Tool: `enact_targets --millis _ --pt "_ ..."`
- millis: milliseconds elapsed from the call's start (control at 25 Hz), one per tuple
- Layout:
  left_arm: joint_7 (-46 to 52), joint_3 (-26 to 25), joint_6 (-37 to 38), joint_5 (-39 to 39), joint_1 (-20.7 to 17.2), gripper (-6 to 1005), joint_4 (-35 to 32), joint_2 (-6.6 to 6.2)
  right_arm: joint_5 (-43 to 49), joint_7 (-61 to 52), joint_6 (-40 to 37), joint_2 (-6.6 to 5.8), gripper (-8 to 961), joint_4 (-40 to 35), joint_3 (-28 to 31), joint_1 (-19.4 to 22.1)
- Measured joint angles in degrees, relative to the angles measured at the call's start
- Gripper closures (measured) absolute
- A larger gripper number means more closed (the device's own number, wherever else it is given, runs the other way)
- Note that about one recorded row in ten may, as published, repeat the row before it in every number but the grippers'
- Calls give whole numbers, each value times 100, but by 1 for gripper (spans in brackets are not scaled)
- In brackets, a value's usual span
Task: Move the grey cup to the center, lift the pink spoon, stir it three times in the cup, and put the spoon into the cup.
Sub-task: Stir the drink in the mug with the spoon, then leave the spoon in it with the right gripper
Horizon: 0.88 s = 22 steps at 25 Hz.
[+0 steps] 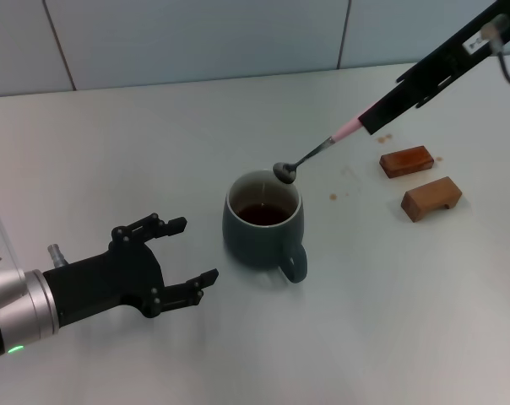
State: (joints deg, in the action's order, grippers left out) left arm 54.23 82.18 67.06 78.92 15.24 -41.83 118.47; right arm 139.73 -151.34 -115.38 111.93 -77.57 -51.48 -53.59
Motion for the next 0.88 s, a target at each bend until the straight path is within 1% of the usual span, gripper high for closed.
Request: enact_targets --millis 160,280,480,720,880 --pt "0 10 0 0 5 157 -1 0 11 52 277 11 833 336 -213 -36" --pt "0 18 0 0 5 157 5 0 12 82 350 19 833 467 -231 -84" --pt "2 4 0 -3 5 157 15 0 44 125 485 22 833 834 -342 -255" --pt "5 0 0 -12 7 157 24 8 269 149 845 48 833 1324 -768 -445" --pt "5 0 0 -18 8 158 25 9 382 214 1021 86 832 1638 -874 -592"
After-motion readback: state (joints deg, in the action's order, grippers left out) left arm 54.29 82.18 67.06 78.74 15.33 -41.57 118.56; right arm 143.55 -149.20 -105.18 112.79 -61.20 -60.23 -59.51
